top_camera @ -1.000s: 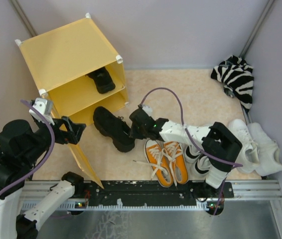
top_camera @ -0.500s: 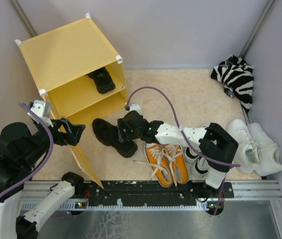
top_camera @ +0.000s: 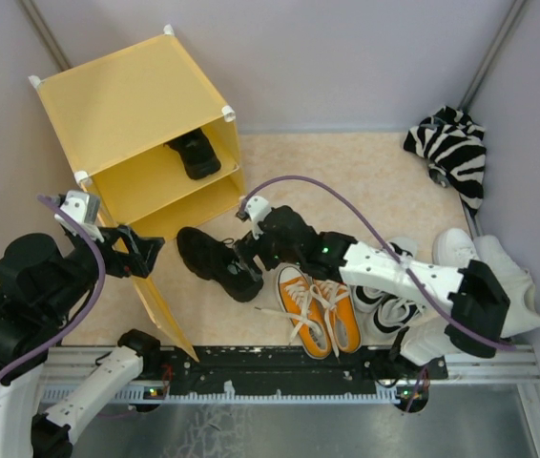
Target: Place and organize the shoes in the shoe cabinet
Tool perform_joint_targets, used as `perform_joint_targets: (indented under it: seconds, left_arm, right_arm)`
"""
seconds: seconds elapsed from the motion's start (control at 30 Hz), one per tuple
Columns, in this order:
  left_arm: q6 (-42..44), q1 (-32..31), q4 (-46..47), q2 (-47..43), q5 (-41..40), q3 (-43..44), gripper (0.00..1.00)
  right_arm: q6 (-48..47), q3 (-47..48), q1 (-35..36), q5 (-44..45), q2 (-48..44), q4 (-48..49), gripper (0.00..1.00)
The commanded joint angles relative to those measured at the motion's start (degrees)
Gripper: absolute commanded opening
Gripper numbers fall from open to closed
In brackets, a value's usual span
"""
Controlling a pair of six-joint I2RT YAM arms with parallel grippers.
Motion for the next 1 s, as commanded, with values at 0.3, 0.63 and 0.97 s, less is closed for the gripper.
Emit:
perform_joint_targets:
  seconds: [0.3,0.63,0.97]
  left_arm:
    - [0.05,-0.12,-0.80,0.13,-0.13,-2.05,0.99]
    - [0.14,-0.11,-2.70,-0.41,-1.40,-1.79,0.99]
    - [0.28,-0.12,-3.30,-0.12,-1.71,-1.91,0.99]
  right_arm:
    - [-7.06,1.75,0.52,-9.37,2.00,-0.53,0.80]
    - [-4.60,0.31,0.50,-11.98,8.08,4.19,0.80]
    - [-2.74,-1.69,0.99,-13.65,12.39,8.42,0.80]
